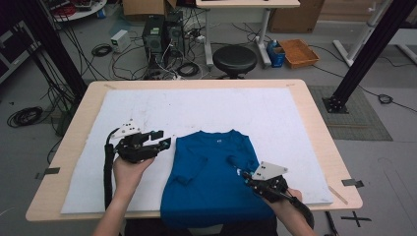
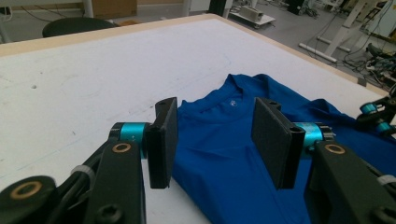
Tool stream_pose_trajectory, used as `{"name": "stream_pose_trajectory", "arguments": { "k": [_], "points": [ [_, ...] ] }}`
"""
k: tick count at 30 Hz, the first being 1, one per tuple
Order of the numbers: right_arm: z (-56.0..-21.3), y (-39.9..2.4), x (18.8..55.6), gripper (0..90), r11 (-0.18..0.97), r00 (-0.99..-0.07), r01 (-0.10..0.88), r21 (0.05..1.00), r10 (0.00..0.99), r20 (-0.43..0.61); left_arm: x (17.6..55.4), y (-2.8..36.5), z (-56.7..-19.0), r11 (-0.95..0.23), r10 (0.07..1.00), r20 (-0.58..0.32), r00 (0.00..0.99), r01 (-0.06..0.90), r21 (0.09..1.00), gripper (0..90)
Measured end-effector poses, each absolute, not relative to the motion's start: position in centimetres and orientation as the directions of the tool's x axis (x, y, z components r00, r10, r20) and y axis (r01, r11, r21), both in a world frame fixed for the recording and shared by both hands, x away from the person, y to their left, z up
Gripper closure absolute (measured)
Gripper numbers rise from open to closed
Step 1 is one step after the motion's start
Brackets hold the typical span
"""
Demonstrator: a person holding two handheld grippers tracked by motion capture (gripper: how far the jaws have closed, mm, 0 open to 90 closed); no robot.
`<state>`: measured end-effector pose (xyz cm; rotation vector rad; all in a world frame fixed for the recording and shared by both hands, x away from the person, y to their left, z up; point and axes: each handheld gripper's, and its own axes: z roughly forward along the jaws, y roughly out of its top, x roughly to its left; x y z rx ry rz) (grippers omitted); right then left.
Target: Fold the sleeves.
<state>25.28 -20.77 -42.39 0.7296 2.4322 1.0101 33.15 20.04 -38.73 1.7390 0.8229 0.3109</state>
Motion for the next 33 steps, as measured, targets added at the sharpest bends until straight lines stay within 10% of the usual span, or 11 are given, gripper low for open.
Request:
{"name": "stream_pose_trajectory", "arguments": {
  "k": [10,16,26,33],
  "points": [
    [-42.4,-22.7,27.9,64.9,0.497,-0.634,0.443,0.746,0.762,-0.131,33.2,19.7,-38.8,-0.133,0.665,-0.197,0.720,0.374,0.918,49.8],
    [-43.1,-22.2,28.3,87.9,0.548,-0.678,0.435,0.714,0.721,-0.140,33.3,19.8,-39.1,-0.132,0.670,-0.202,0.715,0.382,0.915,49.4],
    [-41.9,-21.9,26.0,87.0,0.589,-0.824,0.315,0.744,0.559,-0.093,33.3,19.5,-39.1,-0.129,0.663,-0.206,0.720,0.381,0.915,48.0],
    [-41.8,-22.1,25.7,70.8,0.636,-0.877,0.276,0.721,0.474,-0.083,33.3,19.4,-39.2,-0.156,0.672,-0.177,0.719,0.371,0.915,44.8]
  ]
}}
